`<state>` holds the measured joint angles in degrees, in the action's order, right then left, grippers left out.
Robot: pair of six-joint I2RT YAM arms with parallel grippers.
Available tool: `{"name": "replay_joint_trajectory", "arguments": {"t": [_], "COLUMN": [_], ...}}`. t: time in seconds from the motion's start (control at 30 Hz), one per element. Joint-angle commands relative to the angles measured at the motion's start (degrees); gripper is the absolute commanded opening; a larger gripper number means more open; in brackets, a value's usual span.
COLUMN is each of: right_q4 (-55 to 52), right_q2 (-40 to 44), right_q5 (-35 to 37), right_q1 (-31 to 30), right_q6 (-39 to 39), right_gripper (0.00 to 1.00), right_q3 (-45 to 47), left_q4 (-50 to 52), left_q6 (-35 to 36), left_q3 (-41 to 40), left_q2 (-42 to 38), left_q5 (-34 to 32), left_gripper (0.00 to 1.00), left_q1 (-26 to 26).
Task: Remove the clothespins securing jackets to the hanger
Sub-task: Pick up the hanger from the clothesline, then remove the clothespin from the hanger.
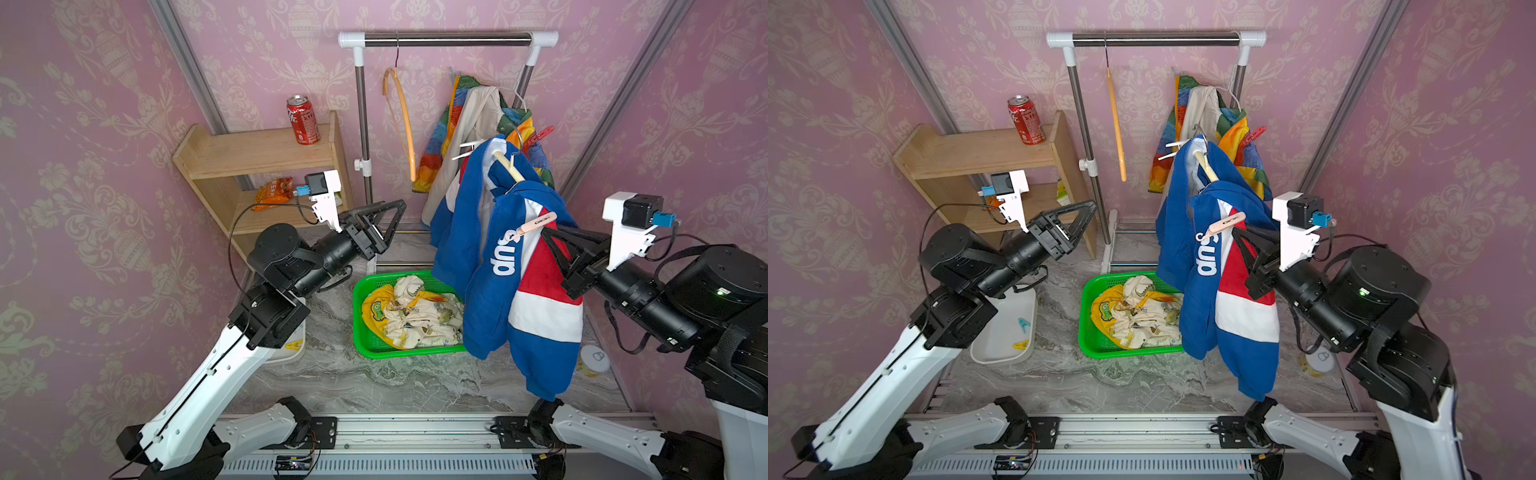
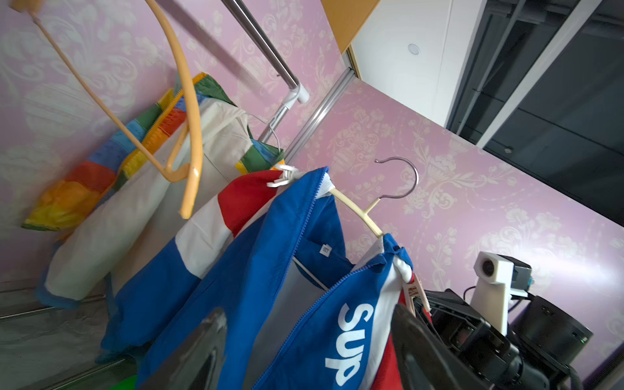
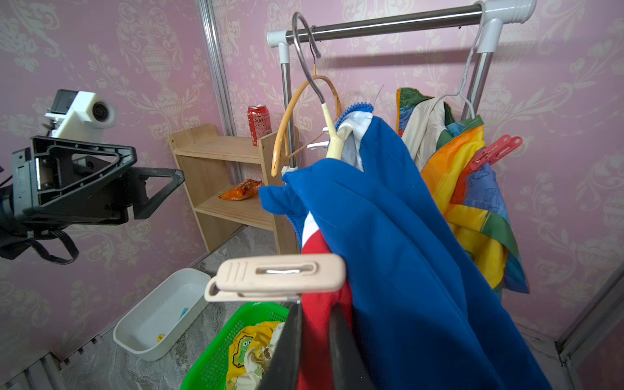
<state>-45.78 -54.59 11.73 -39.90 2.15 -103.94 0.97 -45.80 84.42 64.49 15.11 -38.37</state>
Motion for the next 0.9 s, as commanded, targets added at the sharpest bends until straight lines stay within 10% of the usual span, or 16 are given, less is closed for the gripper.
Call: {"name": "replay_joint_trajectory", "arguments": {"t": [0.0,0.87], "right_q4": [10.46,26.86], "right_q2": [-0.47,-3.2], "right_q5": [-0.29,1.29], "right_q1": [0.01,-1.1], "right_q6": [1.71,5.31], "right_gripper": [0.0,0.0], "right_q3": [3.26,14.56], "left_q4": [-7.55,-3.65], "left_q6": [-13.76,-16.85], "left_q3": [-0.27,1.91], "left_q2": [6.3,12.24], "left_q5": [12.18,3.84], "left_gripper": [0.72,0.77], "left_q1": [0.23,-7.53]}}
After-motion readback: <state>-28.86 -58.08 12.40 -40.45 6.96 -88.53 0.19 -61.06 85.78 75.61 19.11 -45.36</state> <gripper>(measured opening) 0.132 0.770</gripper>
